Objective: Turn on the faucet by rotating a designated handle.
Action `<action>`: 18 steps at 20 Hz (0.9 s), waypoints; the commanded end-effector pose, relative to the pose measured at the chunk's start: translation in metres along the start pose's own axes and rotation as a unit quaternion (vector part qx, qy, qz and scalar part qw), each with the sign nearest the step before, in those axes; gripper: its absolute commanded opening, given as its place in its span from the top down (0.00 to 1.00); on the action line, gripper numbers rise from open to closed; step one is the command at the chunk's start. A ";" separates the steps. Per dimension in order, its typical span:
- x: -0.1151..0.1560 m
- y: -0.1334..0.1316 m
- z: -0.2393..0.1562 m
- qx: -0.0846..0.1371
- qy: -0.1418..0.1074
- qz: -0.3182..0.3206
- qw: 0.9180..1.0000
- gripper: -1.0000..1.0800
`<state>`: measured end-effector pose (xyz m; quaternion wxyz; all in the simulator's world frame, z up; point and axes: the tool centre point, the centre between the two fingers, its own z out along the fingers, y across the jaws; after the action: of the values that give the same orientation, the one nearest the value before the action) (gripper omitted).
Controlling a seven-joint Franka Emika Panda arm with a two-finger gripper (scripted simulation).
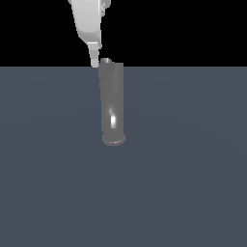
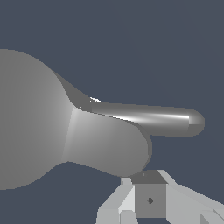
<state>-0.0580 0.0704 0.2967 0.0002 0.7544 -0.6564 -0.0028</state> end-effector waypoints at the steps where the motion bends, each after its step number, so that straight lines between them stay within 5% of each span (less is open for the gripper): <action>1: 0.000 0.001 0.000 0.000 -0.001 0.000 1.000 1.00; 18: 0.092 -0.024 -0.001 0.002 0.002 0.031 1.000 1.00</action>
<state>-0.0342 0.0454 0.2966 0.0032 0.7671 -0.6414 -0.0097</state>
